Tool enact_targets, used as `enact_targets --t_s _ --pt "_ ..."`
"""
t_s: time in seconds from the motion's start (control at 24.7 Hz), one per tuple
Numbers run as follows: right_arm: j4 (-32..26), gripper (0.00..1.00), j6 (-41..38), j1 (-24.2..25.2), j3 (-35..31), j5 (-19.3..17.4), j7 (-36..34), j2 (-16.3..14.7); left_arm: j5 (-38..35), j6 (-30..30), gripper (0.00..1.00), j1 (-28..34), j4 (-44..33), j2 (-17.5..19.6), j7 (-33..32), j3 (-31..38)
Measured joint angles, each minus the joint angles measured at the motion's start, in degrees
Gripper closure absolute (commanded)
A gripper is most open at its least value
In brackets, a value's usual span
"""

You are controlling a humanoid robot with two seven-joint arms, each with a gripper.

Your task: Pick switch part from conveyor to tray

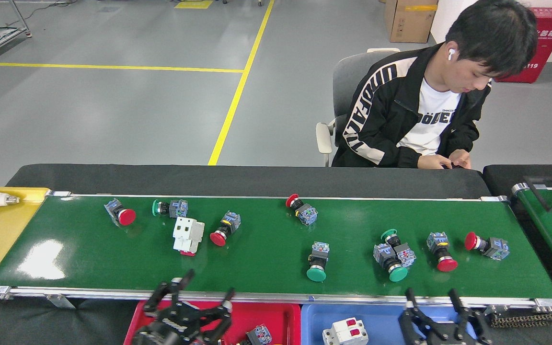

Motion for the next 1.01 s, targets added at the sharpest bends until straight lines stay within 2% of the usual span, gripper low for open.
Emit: enact_targets --t_s 0.08,0.16,0.32,0.36,0.44,0.49,0.57,0.73,0.85,1.01 --pt "2.6 0.08 3.3 -3.5 2.8 0.2 0.6 0.0 0.0 3.1 0.0 1.5 0.0 0.0 0.0 0.9" --pt "4.4 0.2 5.7 -6.0 3.7 0.2 1.4 -0.1 0.0 5.9 0.0 2.7 0.0 0.0 0.0 0.9" --pt "7.6 0.29 7.1 -7.6 4.0 0.1 3.1 -0.9 0.0 8.5 0.0 2.5 0.0 -0.3 0.1 -0.8" --pt "8.2 0.38 7.2 -8.4 4.0 0.1 3.2 -1.0 0.0 9.0 0.0 1.8 0.0 -0.3 0.1 -1.1" --pt "10.0 0.6 7.5 -10.5 4.5 0.0 3.4 -1.0 -0.1 10.2 0.0 -2.4 2.0 -0.2 0.1 -1.5" --pt "10.9 0.68 7.3 -11.3 4.9 -0.1 3.4 -1.1 -0.2 10.8 0.0 -4.7 3.9 -0.1 0.1 -1.6" --pt "12.6 0.76 5.6 -12.5 5.5 -0.2 3.6 -1.5 -1.0 11.8 0.0 -10.4 11.1 0.2 0.3 -1.6" --pt "13.1 0.79 3.8 -13.0 5.7 -0.3 3.7 -1.6 -1.6 12.5 0.0 -19.1 22.1 3.0 2.1 -1.6" --pt "13.1 0.8 2.1 -13.0 5.7 -0.4 3.7 -1.6 -1.5 12.6 0.0 -21.2 25.5 5.1 2.7 -1.4" --pt "12.0 0.8 -0.5 -12.9 5.7 -0.5 3.2 -1.6 -1.5 12.6 0.0 -22.4 26.8 5.3 3.1 -1.4"
